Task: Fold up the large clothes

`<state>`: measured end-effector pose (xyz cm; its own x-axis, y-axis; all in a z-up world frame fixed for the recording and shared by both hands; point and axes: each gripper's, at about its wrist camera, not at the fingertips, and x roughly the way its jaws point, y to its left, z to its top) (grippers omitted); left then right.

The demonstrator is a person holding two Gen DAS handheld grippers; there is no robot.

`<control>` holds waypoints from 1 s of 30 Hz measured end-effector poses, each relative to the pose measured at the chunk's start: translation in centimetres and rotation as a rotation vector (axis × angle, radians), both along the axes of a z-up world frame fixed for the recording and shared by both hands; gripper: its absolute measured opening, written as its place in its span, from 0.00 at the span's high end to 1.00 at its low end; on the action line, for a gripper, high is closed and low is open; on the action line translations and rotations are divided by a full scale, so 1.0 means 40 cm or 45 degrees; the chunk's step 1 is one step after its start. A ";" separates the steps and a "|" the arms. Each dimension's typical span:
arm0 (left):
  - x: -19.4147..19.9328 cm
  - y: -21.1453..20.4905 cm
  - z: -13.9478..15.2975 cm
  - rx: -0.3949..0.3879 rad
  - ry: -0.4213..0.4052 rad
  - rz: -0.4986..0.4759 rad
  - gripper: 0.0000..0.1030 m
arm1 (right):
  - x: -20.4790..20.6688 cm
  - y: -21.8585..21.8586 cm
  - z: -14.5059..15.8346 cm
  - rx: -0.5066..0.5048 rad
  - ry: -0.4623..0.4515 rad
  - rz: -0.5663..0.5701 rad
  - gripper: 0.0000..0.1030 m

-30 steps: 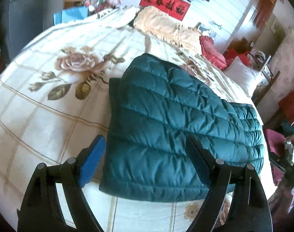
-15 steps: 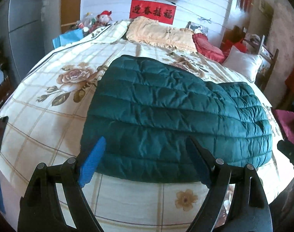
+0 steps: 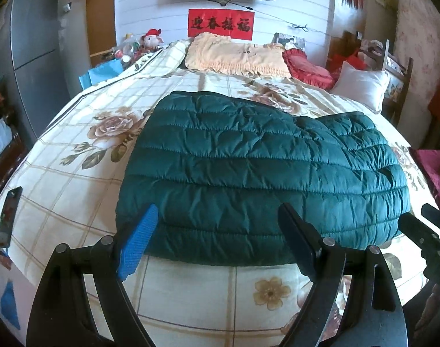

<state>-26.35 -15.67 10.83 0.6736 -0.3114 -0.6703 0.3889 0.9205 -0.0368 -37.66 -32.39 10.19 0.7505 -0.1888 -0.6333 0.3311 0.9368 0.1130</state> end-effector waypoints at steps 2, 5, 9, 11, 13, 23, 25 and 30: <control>-0.002 0.002 0.000 -0.004 0.000 0.001 0.17 | -0.002 0.004 0.001 0.004 -0.006 0.000 0.10; -0.005 0.000 0.000 -0.006 0.002 -0.002 0.17 | -0.005 0.008 0.004 -0.002 -0.013 0.000 0.10; -0.013 -0.007 0.003 0.007 -0.021 -0.006 0.17 | -0.005 0.014 0.007 -0.008 -0.018 0.001 0.10; -0.021 -0.009 0.007 0.007 -0.038 -0.010 0.17 | -0.005 0.018 0.008 -0.006 -0.021 0.003 0.10; -0.029 -0.011 0.012 0.009 -0.059 -0.014 0.17 | -0.003 0.020 0.008 -0.006 -0.019 0.004 0.10; -0.041 -0.014 0.017 0.019 -0.090 -0.015 0.17 | -0.005 0.022 0.008 0.016 -0.022 0.000 0.10; -0.043 -0.014 0.015 0.019 -0.088 -0.013 0.17 | -0.006 0.021 0.007 0.014 -0.023 -0.003 0.10; -0.043 -0.013 0.014 0.023 -0.086 -0.013 0.17 | -0.006 0.020 0.006 0.017 -0.020 -0.001 0.10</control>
